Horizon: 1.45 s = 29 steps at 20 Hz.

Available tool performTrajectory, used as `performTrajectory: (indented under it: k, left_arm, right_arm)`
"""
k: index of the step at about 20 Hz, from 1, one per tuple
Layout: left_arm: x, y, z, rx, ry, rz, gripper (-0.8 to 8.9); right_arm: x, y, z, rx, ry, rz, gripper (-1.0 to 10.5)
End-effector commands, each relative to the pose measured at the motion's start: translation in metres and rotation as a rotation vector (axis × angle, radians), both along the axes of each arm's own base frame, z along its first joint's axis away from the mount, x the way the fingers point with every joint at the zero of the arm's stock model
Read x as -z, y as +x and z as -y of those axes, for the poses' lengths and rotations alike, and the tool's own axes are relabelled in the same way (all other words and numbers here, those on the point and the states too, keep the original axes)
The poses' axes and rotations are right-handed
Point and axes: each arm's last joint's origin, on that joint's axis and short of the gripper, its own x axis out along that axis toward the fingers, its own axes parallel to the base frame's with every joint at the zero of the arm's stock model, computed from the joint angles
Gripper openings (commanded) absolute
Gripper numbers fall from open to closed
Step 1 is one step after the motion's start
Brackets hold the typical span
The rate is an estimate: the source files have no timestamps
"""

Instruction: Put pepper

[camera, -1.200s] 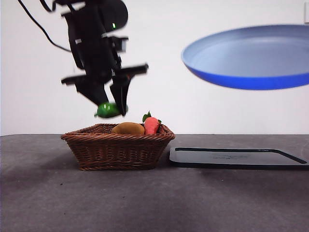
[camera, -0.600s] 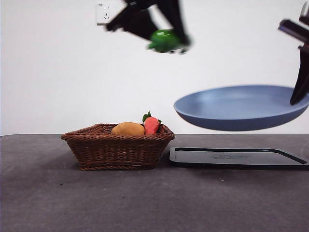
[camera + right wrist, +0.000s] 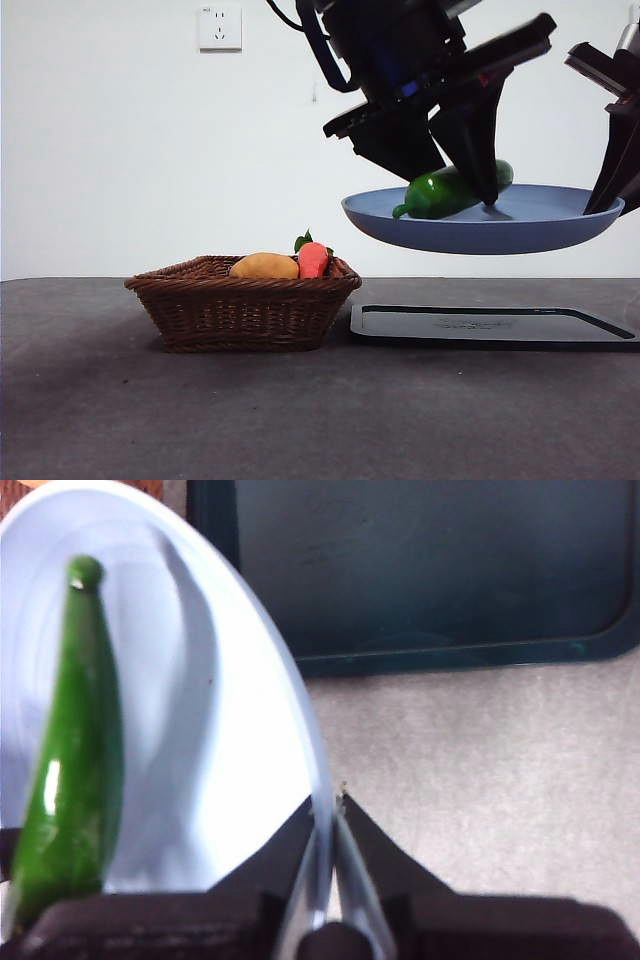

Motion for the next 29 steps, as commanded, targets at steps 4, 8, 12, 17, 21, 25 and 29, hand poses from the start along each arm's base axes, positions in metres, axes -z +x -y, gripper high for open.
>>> performTrajectory:
  k: [4, 8, 12, 17, 21, 25, 29]
  left_arm:
    - [0.007, 0.006, 0.008, 0.030, 0.006, 0.032, 1.32]
    - [0.008, 0.005, 0.008, 0.033, 0.012, 0.024, 2.06]
    - [0.010, 0.003, 0.005, 0.034, 0.043, -0.002, 2.09]
    - [-0.008, 0.001, 0.003, 0.034, 0.023, 0.008, 2.74]
    - [-0.047, -0.004, -0.003, 0.034, -0.007, 0.030, 2.74]
    - [-0.093, -0.019, -0.024, 0.039, -0.030, 0.059, 2.74]
    - [-0.142, -0.038, -0.063, 0.018, -0.134, 0.160, 2.73]
  right_arm:
    - [-0.003, 0.003, -0.001, 0.002, 0.015, 0.001, 0.1]
    - [-0.004, 0.002, -0.002, -0.029, 0.068, -0.006, 0.1]
    - [-0.004, 0.002, -0.002, -0.028, 0.078, -0.010, 0.1]
    - [-0.004, 0.002, -0.002, -0.018, 0.081, -0.019, 0.1]
    - [-0.003, 0.001, -0.002, -0.003, 0.080, -0.037, 0.1]
    - [-0.003, 0.005, 0.006, 0.080, 0.036, -0.027, 0.1]
    - [0.000, 0.017, 0.019, 0.143, 0.045, -0.027, 0.1]
